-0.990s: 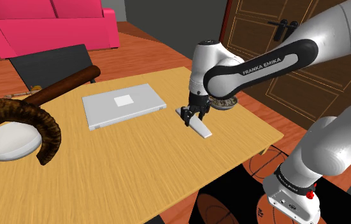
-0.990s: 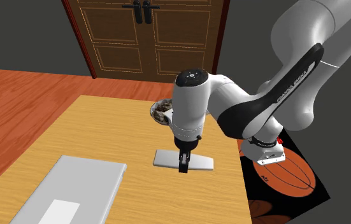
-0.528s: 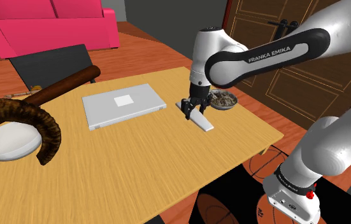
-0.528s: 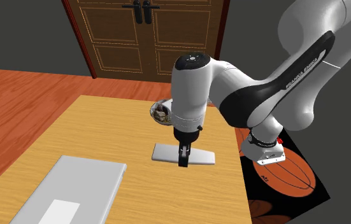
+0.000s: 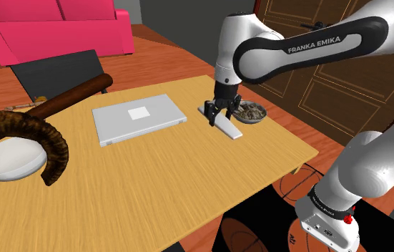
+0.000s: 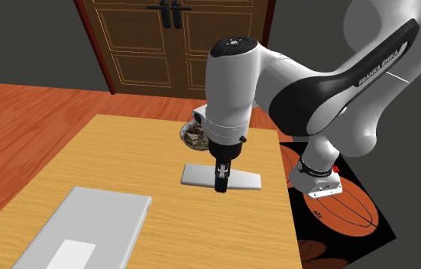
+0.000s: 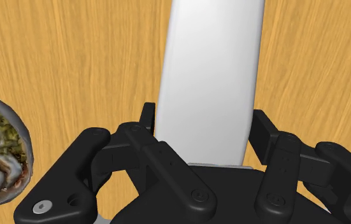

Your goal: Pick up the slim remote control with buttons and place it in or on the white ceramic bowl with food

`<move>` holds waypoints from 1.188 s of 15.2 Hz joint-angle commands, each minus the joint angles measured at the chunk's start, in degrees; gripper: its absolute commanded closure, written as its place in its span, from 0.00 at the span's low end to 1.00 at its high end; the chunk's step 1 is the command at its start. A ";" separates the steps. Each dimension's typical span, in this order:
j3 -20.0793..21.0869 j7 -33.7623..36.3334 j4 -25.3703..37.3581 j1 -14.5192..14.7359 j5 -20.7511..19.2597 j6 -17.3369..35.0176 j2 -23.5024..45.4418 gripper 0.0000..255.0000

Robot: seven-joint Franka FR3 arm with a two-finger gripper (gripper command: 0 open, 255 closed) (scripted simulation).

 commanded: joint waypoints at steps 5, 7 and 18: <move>-4.33 -5.95 -0.69 -2.26 -1.11 -1.32 -1.68 1.00; -6.39 -8.80 -1.12 -3.44 -1.81 -1.35 -2.00 1.00; -17.20 -23.94 1.22 -10.15 -6.02 -1.26 0.87 1.00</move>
